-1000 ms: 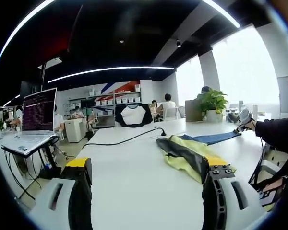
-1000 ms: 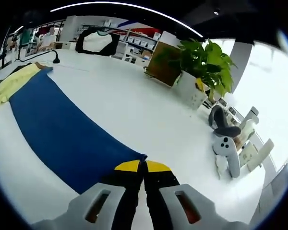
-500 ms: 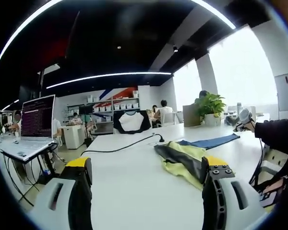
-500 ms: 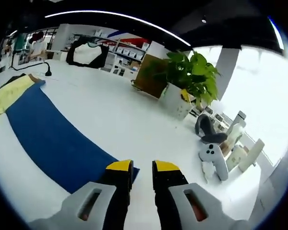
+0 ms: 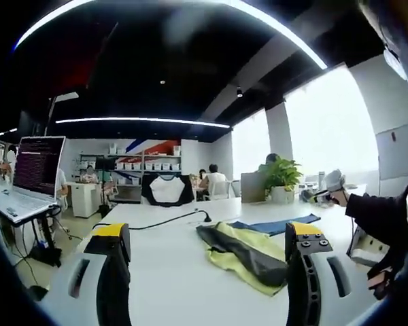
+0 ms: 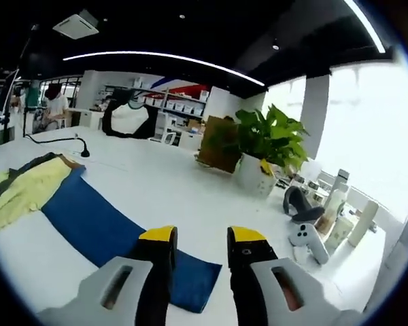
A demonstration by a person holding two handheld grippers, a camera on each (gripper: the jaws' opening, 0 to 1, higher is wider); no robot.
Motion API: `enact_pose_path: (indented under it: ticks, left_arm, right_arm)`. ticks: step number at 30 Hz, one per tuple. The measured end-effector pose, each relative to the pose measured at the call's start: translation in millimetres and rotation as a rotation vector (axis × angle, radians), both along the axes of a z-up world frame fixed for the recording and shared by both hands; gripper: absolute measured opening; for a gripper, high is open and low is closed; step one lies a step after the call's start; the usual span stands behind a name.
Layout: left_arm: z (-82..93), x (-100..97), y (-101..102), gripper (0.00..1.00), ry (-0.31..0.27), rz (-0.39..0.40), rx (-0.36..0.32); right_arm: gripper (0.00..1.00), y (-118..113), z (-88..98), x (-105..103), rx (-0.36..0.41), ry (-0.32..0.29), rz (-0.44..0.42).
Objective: Fold the garment on the visible template until the final outline fits inside the template.
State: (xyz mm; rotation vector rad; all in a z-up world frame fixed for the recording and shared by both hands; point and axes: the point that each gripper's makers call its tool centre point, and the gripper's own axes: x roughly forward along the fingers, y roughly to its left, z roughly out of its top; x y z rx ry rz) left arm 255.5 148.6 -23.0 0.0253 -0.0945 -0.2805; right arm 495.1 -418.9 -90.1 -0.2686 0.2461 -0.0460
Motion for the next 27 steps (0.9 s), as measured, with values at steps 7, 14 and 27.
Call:
enact_pose_path:
  ticks: [7,14,27]
  left_arm:
    - [-8.7,4.2,2.4,1.00,0.018,0.028,0.013]
    - [-18.0,10.2,2.1,1.00,0.042,0.017,0.020]
    - [-18.5,15.0,-17.4,0.99,0.009,-0.053,0.025]
  right_arm:
    - [0.45,19.9,22.1,-17.3,0.011,-0.070,0.047]
    - [0.68,31.2,35.3,-40.2,-0.038,-0.129,0.042]
    - [0.94,52.7,47.7,-74.4,0.000,-0.203,0.097]
